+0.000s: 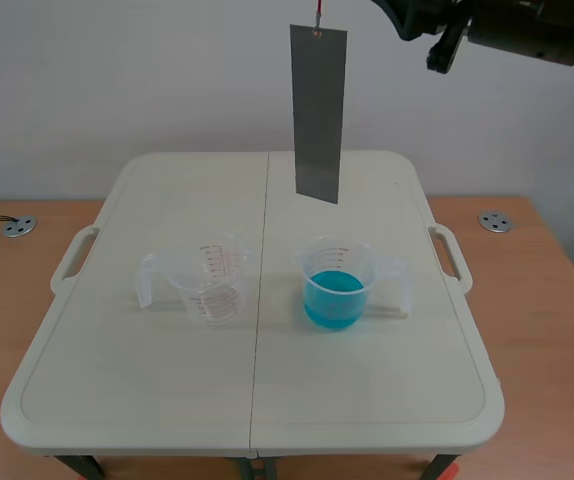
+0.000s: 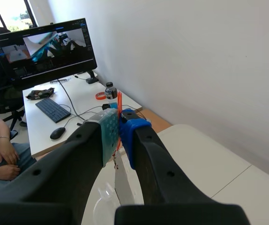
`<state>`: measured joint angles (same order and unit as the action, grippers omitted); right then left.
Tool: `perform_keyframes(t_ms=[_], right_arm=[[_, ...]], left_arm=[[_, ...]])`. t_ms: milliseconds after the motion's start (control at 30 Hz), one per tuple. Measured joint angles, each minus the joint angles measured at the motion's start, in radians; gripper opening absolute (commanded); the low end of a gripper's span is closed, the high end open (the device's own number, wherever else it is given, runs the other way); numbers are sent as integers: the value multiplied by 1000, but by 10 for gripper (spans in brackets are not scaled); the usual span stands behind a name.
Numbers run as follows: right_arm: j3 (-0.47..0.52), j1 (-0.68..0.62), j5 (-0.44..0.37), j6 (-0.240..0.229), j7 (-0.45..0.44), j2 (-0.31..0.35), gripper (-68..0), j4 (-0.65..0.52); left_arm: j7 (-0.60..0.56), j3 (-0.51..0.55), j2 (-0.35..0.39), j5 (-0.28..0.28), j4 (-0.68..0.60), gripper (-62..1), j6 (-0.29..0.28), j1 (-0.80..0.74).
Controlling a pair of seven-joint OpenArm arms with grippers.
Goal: Hold the metal plate by the orange handle, dip it into the blue solution, take it out and point at it, then put the plate back in the beaker on the left.
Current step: 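Move the plate over the blue solution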
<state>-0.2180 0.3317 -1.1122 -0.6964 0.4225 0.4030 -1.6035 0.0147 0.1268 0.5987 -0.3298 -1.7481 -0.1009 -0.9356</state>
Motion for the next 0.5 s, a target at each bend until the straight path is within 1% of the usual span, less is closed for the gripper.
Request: perform_keyframes(t_ms=[100, 133, 200, 300, 433, 500], right_arm=[[5, -15, -4, 0, 6, 16, -661, 0], [7, -21, -3, 0, 8, 21, -661, 0], [8, -29, -4, 0, 10, 30, -661, 0], [8, -31, -4, -3, 9, 41, -661, 0], [8, -34, -8, -4, 8, 43, -661, 0], [8, -34, -23, -3, 9, 43, -661, 0]], left_arm=[[1, -3, 0, 0, -6, -590, -10, 82], [2, -7, 0, 0, -6, -591, -24, 111], [6, -25, 0, 0, -6, -590, -26, 175], [43, -72, 0, 0, -6, -590, -30, 277], [65, -153, 0, 0, -6, -590, -30, 409], [75, -198, 0, 0, -6, -590, -30, 468]])
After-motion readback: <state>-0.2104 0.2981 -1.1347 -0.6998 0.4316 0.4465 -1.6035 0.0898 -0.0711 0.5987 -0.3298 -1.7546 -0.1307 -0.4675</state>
